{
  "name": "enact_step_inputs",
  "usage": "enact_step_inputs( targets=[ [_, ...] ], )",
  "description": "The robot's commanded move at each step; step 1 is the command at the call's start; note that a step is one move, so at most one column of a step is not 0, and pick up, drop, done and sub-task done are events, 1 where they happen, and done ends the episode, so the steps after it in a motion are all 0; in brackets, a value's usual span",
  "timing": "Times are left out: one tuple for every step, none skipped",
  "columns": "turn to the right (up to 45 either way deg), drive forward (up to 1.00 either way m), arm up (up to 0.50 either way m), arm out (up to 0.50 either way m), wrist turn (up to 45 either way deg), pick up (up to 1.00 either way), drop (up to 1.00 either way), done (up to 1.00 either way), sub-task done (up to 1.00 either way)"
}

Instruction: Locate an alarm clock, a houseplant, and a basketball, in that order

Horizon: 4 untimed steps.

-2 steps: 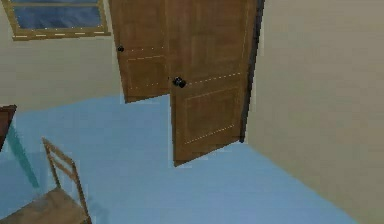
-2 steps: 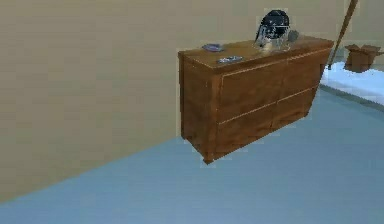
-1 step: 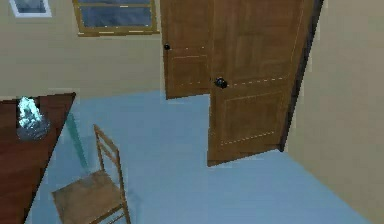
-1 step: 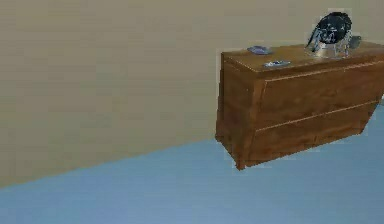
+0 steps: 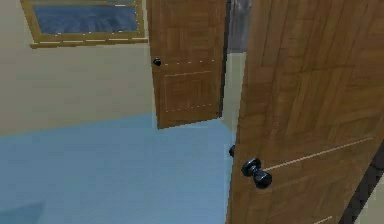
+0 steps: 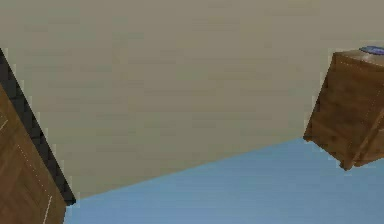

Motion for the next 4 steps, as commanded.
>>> enact_step_inputs(
  targets=[
    [-6.0,0.00,0.00,0.00,0.0,0.00,0.00,0.00,0.00],
    [0.0,0.10,0.00,0.00,0.0,0.00,0.00,0.00,0.00],
    [-12.0,0.00,0.00,0.00,0.0,0.00,0.00,0.00,0.00],
    [0.0,0.60,0.00,0.00,0.0,0.00,0.00,0.00,0.00]
  ],
)
